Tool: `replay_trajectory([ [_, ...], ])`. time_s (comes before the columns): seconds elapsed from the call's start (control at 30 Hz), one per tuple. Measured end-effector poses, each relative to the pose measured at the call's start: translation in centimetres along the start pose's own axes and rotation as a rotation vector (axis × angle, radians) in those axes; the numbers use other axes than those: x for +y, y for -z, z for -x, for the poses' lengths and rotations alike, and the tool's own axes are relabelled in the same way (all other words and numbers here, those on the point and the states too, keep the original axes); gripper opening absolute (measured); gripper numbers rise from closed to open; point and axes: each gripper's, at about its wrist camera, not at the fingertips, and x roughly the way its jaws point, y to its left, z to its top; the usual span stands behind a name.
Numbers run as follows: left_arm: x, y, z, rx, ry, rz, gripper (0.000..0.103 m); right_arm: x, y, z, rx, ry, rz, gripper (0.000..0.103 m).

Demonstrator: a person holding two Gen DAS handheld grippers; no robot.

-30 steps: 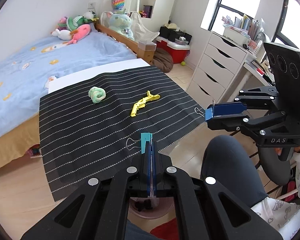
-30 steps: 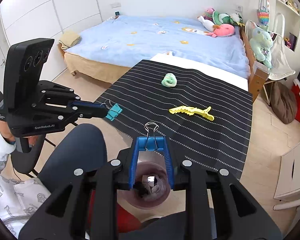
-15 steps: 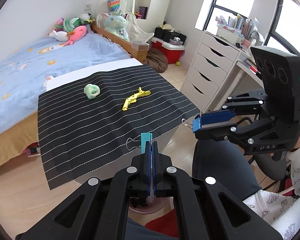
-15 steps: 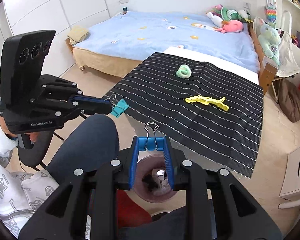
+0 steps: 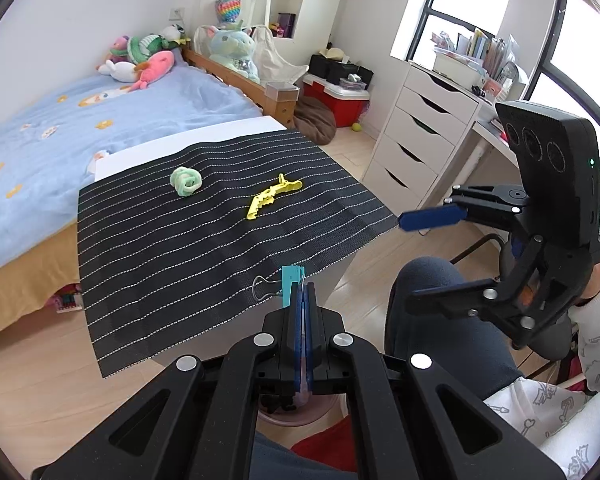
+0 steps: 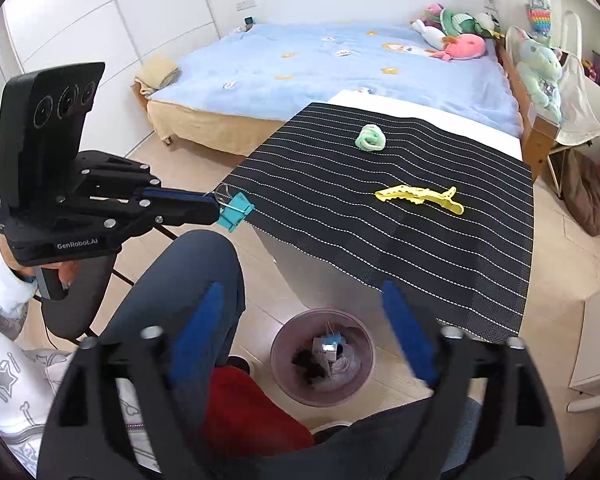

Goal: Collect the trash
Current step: 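Carry the teal clip over the wastebasket and open the left tool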

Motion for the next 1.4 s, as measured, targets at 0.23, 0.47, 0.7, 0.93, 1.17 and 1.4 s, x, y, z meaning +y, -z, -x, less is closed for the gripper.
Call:
replay_trajectory([
  [0.23, -0.5, 0.0, 0.0, 0.007, 0.005, -0.015, 0.0, -0.6, 0.1, 0.5, -0.016, 0.015, -0.039, 0.097],
  [0.47, -0.9, -0.1, -0.2, 0.012, 0.012, -0.029, 0.0, -0.8, 0.2, 1.1, -0.026, 0.026, -0.049, 0.1],
  [0.7, -1.4, 0.0, -0.3, 0.02, 0.01, -0.054, 0.0, -1.2, 0.3, 1.5, -0.021, 0.049, -0.065, 0.1],
  [0.93, -1.9, -0.1, -0.5, 0.028, 0.013, -0.07, 0.0, -2.0, 0.3, 2.0, -0.037, 0.077, -0.085, 0.1],
  [1.17, -2.4, 0.0, -0.7, 0.039, 0.024, -0.082, 0.001, -2.6, 0.6, 2.4, -0.047, 0.083, -0.103, 0.1],
  [1.4, -2.8, 0.3, -1.4, 0.057, 0.044, -0.098, 0.019, -2.8, 0.5, 2.2, -0.046, 0.08, -0.108, 0.1],
])
